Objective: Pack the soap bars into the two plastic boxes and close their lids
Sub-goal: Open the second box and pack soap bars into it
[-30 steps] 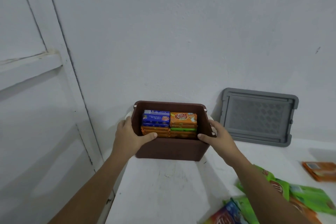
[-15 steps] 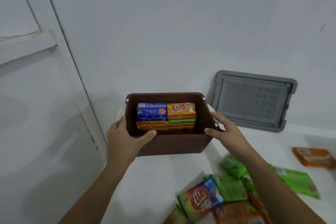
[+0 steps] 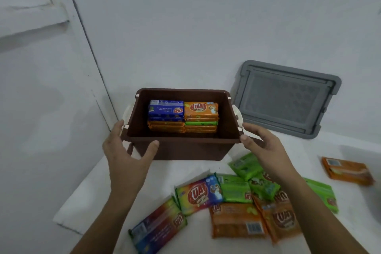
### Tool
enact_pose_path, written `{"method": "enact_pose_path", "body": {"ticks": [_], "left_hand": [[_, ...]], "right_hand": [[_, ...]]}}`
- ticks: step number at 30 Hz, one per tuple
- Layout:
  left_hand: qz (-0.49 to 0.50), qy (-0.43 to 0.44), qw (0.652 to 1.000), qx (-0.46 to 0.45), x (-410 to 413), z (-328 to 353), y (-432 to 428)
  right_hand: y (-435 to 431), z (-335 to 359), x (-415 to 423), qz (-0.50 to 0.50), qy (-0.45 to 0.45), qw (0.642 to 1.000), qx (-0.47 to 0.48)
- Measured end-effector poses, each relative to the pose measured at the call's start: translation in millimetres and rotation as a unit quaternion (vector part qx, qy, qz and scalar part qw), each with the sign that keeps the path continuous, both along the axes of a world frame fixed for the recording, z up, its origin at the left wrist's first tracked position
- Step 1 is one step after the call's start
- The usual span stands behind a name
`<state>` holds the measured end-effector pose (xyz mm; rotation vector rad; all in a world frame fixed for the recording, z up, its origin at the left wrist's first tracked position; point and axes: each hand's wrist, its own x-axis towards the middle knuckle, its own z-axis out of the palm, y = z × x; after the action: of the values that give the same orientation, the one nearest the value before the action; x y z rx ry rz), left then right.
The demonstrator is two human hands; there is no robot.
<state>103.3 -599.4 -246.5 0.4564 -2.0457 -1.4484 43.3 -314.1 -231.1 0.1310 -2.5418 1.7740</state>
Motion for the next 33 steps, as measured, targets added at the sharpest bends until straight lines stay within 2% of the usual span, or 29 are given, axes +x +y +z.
{"method": "enact_pose_path", "body": {"ticks": [2,4,6,8,10,12,13,14,15,19,21,23,26,29,31,33], "left_hand": [[0.017,0.014,0.999,0.044,8,-8,9],[0.025,0.018,0.998,0.052,15,-17,14],[-0.002,-0.035,0.999,0.002,21,-26,20],[-0.082,-0.132,0.984,-0.086,24,-29,28],[-0.174,-0.231,0.938,-0.193,26,-29,38],[-0.243,-0.32,0.858,-0.32,23,-29,46],[-0.263,-0.349,0.826,-0.355,22,-29,50],[-0.276,-0.367,0.81,-0.365,21,-27,52],[-0.284,-0.369,0.809,-0.359,20,-26,53],[-0.299,-0.354,0.822,-0.331,22,-27,53],[-0.306,-0.34,0.833,-0.312,24,-29,52],[-0.316,-0.316,0.858,-0.253,26,-30,52],[-0.32,-0.266,0.904,-0.096,29,-24,52],[-0.338,-0.206,0.916,0.06,28,-19,50],[-0.329,-0.186,0.922,0.085,25,-17,49],[-0.314,-0.191,0.928,0.055,21,-15,48]], "right_hand": [[12,-5,3,-0.03,0.006,0.999,0.043],[21,-11,2,-0.053,0.008,0.989,0.14],[28,-17,0,-0.06,-0.013,0.965,0.256],[29,-23,-4,-0.059,-0.055,0.935,0.346],[29,-29,-7,-0.05,-0.096,0.903,0.415],[26,-30,-9,-0.05,-0.121,0.888,0.44],[24,-29,-9,-0.053,-0.127,0.887,0.441],[23,-28,-10,-0.057,-0.133,0.888,0.436],[22,-26,-11,-0.062,-0.14,0.892,0.425],[28,-23,-13,-0.083,-0.165,0.921,0.342],[31,-19,-11,-0.087,-0.15,0.938,0.299],[33,-15,-6,-0.094,-0.118,0.954,0.258],[33,-7,5,-0.113,-0.092,0.973,0.18],[35,3,19,-0.121,-0.126,0.982,0.074],[40,6,25,-0.102,-0.157,0.982,0.031],[45,8,29,-0.081,-0.179,0.981,-0.005]]}}
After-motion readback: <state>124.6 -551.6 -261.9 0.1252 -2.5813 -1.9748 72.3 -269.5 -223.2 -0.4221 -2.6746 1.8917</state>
